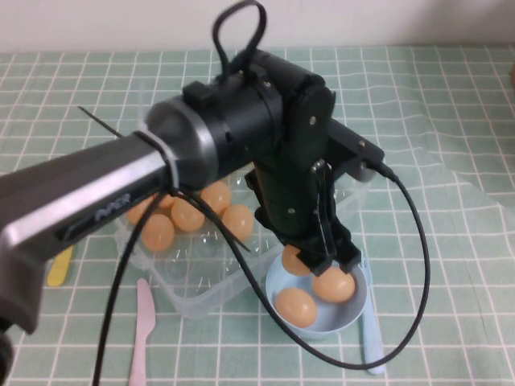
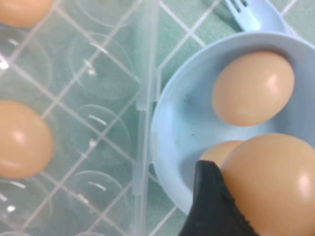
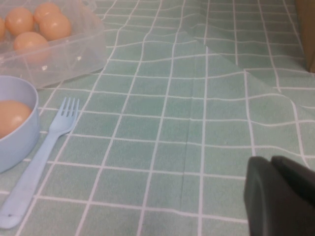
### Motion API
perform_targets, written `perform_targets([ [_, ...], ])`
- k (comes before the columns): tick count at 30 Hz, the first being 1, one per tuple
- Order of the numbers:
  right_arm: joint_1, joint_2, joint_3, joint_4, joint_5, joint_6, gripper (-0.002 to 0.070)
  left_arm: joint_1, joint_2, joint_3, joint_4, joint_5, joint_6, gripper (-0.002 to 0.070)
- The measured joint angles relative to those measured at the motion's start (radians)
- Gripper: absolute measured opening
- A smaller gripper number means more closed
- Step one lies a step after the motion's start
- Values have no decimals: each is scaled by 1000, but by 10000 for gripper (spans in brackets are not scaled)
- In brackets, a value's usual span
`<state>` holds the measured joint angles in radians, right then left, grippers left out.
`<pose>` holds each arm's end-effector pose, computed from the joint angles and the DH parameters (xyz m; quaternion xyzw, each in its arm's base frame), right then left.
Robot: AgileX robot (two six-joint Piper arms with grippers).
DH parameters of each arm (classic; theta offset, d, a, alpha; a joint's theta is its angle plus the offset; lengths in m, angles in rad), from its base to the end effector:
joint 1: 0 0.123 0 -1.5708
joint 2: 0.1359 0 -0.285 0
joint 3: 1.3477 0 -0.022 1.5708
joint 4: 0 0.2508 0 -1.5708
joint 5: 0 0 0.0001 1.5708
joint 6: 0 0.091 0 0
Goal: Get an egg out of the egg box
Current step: Place the egg in the bowl
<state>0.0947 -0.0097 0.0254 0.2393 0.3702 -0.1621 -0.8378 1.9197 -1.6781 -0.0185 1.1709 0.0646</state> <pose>0.0518 0.0128 0.1728 -0.0389 0.8003 0.0809 0.5928 0.2705 -0.3028 0.2700 0.4305 0.8942 -0.0544 0.1100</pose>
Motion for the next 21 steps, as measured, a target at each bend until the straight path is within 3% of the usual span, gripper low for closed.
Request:
perform_targets([
  [21,0,0,0,0,0,2,-17,-4,99,-2,38,-28,71,358],
])
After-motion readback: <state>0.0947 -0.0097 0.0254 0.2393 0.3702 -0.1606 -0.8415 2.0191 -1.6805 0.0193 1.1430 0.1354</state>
